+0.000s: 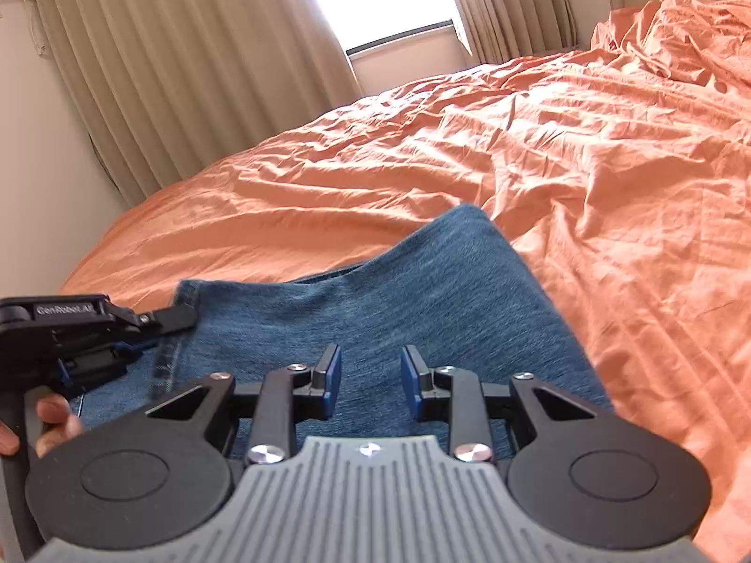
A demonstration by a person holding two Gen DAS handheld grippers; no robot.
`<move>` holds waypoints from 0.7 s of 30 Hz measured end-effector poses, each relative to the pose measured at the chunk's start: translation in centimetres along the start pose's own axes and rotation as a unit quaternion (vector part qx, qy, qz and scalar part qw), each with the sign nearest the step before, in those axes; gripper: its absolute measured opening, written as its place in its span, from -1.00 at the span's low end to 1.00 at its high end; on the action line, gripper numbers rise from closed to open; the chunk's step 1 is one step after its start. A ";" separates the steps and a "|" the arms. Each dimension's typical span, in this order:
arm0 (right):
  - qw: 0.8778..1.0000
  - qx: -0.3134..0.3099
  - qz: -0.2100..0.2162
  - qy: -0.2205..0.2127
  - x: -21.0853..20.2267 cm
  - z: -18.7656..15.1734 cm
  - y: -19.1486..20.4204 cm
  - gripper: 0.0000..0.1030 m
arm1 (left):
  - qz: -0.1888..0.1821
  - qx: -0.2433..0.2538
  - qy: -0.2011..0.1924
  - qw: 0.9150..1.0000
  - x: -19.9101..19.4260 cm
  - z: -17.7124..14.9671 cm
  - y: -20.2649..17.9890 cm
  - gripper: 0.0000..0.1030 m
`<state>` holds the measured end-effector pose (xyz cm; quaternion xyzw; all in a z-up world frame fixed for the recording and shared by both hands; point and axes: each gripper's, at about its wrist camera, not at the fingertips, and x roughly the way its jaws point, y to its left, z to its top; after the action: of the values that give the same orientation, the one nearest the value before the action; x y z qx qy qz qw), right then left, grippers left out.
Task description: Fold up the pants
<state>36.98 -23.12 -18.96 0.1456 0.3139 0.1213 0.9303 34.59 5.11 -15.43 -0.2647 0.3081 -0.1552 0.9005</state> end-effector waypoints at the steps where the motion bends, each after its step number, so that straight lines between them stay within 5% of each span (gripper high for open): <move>1: 1.000 -0.004 -0.002 -0.003 -0.3 0.4 -0.3 -0.56 | 0.004 0.021 -0.005 1.000 -0.3 0.7 -0.8 -0.88; 5: 1.000 -0.019 -0.014 0.004 -0.3 2.3 -1.6 -0.71 | 0.048 0.070 0.024 0.996 -0.2 3.5 -1.5 -0.88; 11: 0.996 -0.077 -0.035 0.031 4.0 5.7 -3.6 -0.96 | 0.112 0.073 0.090 0.987 3.2 1.4 2.0 -0.88; 21: 0.992 -0.071 -0.032 0.100 13.8 8.5 -5.6 -1.00 | 0.113 0.043 0.109 0.987 4.8 0.5 4.5 -0.86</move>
<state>53.69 -25.59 -21.99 0.0564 0.4010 0.1273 0.9054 39.05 6.87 -19.95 -0.1705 0.4250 -0.0940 0.8840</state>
